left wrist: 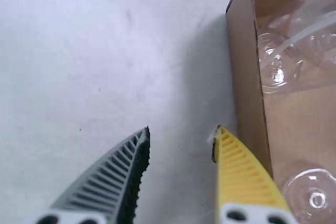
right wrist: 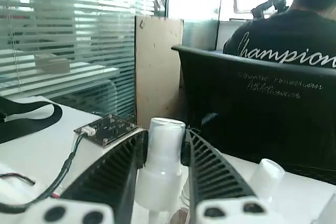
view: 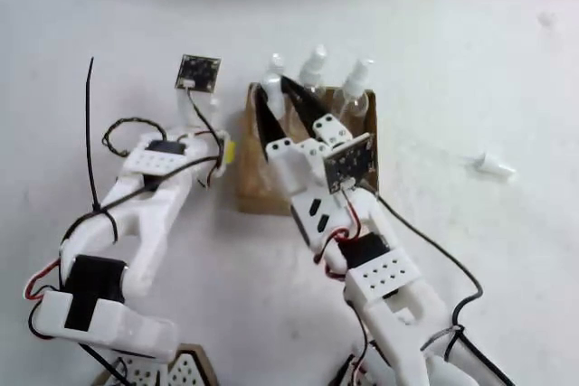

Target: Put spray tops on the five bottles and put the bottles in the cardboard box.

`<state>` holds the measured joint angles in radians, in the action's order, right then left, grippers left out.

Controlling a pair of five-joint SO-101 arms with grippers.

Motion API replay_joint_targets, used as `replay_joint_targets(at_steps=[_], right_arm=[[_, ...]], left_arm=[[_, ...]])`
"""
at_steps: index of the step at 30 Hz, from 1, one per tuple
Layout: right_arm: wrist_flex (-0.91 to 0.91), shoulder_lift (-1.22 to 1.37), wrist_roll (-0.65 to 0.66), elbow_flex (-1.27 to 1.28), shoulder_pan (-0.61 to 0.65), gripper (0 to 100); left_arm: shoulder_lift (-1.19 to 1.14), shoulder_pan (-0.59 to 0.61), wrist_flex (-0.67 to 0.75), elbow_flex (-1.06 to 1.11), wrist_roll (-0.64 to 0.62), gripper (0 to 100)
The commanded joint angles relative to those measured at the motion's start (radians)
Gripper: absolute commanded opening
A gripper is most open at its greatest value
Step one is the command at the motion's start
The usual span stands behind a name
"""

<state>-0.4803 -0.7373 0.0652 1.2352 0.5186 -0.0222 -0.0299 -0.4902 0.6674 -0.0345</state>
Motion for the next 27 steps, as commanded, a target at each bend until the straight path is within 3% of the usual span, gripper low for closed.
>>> replay_joint_targets(at_steps=[1, 27], right_arm=[[-0.025, -0.007, -0.009, 0.002, -0.002, 1.5], [-0.027, -0.008, -0.003, 0.094, -0.010, 1.8]], left_arm=[[0.007, -0.005, 0.026, -0.063, 0.009, 19], [0.007, -0.007, 0.026, -0.063, 0.009, 19]])
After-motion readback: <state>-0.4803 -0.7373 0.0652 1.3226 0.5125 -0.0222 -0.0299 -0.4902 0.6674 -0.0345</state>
